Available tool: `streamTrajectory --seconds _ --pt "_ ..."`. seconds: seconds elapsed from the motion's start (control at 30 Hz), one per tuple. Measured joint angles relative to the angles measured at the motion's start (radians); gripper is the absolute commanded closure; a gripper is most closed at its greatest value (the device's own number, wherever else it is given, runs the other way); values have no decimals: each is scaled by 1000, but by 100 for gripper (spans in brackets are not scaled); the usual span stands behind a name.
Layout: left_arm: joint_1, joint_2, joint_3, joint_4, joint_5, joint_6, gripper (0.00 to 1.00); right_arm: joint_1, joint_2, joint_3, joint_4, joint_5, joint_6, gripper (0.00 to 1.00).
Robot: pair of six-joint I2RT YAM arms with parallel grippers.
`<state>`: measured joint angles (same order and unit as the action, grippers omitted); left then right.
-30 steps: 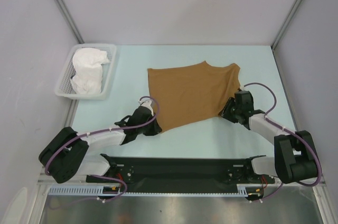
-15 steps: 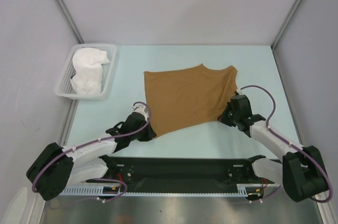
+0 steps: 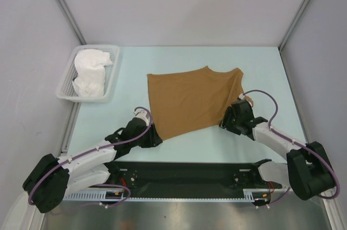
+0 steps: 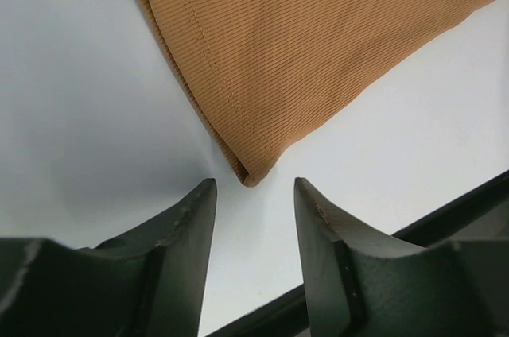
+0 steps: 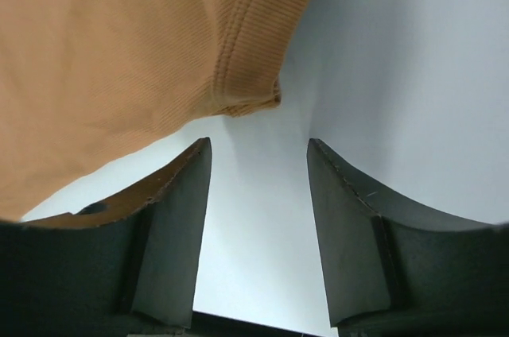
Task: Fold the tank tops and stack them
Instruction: Flatten the tank top out, then fold the tank top
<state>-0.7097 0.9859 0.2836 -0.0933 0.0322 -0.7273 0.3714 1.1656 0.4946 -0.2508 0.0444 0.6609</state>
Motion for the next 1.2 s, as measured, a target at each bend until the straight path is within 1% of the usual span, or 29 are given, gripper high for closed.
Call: streamTrajectory --seconds 0.2,0.3,0.33,0.4,0.43,0.47,0.53,0.57,0.73,0.83,0.93,0.97,1.13,1.2 --pt "0 -21 0 -26 -2 0 51 0 116 40 66 14 -4 53" --pt "0 -25 0 -31 -2 0 51 0 129 45 79 31 -7 57" --pt "0 -25 -1 -30 -2 0 51 0 130 45 81 35 -7 60" --pt "0 -24 -2 -29 -2 -1 50 1 134 45 85 42 -7 60" --pt "0 -24 -2 -29 -2 -2 49 1 135 45 88 45 -8 68" --pt "0 -23 -2 -27 -1 -2 49 2 137 45 89 47 -10 71" --pt "0 -18 -2 -20 0 -3 49 6 140 45 87 53 -14 94" --pt "0 -16 -2 -16 1 -3 50 8 141 45 88 55 -16 100" --pt "-1 3 -2 12 6 -6 51 29 139 45 85 83 -10 100" --pt "-2 10 -2 18 6 -6 55 47 128 45 70 90 -7 100" --pt "-6 12 -2 17 6 -7 61 55 100 44 37 90 -7 100" --pt "-8 15 -2 17 6 -7 66 55 92 44 29 90 -7 100" --pt "-10 37 -3 32 6 -7 73 57 61 44 -2 83 -8 100" --pt "-10 47 -3 42 5 -10 83 57 45 44 -14 75 -12 100"
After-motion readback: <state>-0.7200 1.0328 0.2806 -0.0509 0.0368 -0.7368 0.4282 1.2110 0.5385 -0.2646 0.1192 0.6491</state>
